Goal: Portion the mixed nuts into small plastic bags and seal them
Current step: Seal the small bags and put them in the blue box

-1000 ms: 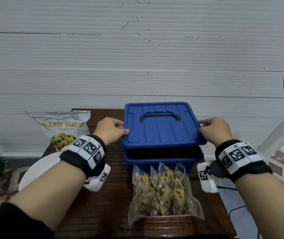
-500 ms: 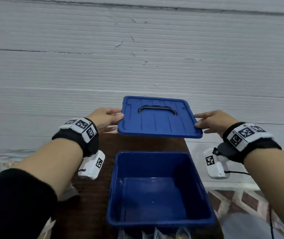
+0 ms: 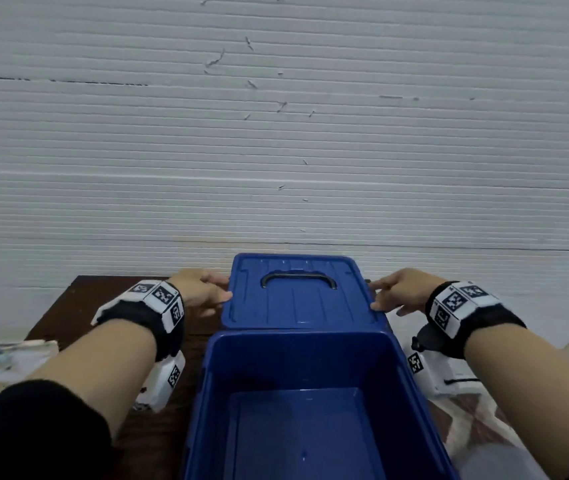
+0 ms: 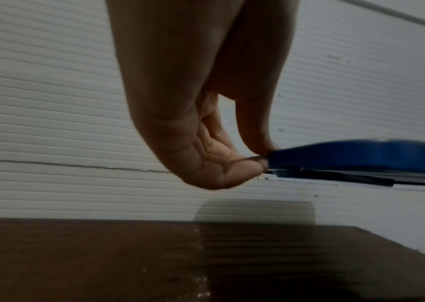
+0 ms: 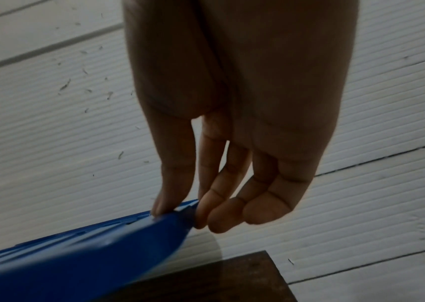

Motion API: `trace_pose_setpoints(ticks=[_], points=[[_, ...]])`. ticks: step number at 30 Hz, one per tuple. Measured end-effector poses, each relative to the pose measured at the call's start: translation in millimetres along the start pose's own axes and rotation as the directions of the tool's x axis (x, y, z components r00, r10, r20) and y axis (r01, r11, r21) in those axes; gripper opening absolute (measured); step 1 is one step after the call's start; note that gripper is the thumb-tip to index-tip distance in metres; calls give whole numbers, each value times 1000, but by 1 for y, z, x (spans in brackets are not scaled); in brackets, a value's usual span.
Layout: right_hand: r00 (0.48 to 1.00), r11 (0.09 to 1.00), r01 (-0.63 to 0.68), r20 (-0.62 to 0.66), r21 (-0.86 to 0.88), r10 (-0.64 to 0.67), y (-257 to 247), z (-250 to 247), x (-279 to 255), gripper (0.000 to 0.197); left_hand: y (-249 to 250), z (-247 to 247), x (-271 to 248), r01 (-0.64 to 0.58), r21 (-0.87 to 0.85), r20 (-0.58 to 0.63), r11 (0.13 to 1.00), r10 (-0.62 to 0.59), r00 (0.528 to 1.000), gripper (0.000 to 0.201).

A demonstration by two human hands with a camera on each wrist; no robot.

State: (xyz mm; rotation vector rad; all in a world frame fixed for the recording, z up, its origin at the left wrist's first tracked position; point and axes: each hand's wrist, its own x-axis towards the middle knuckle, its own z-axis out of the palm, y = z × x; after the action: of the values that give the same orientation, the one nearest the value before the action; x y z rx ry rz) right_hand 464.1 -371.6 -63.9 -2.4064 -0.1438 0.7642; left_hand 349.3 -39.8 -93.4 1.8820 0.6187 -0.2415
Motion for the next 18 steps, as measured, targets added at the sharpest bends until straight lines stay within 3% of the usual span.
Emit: trace_pose_setpoints(ticks=[4, 8, 13, 18], points=[[999, 1000, -24, 28, -6, 25, 6, 14, 5, 46, -17, 11, 6, 83, -16, -4, 996, -84, 996, 28], [999, 999, -32, 11, 25, 31, 9, 25, 7, 36, -24, 18, 1, 93, 47, -38, 995, -91, 995, 20], [996, 997, -63, 62, 33, 61, 7, 28, 4, 49, -18, 23, -6, 186, 34, -16, 982, -185, 983, 45], [990, 997, -67, 118, -33, 71, -4, 25, 0, 57, -14, 22, -12, 243, 5, 14, 970, -243, 970, 53]])
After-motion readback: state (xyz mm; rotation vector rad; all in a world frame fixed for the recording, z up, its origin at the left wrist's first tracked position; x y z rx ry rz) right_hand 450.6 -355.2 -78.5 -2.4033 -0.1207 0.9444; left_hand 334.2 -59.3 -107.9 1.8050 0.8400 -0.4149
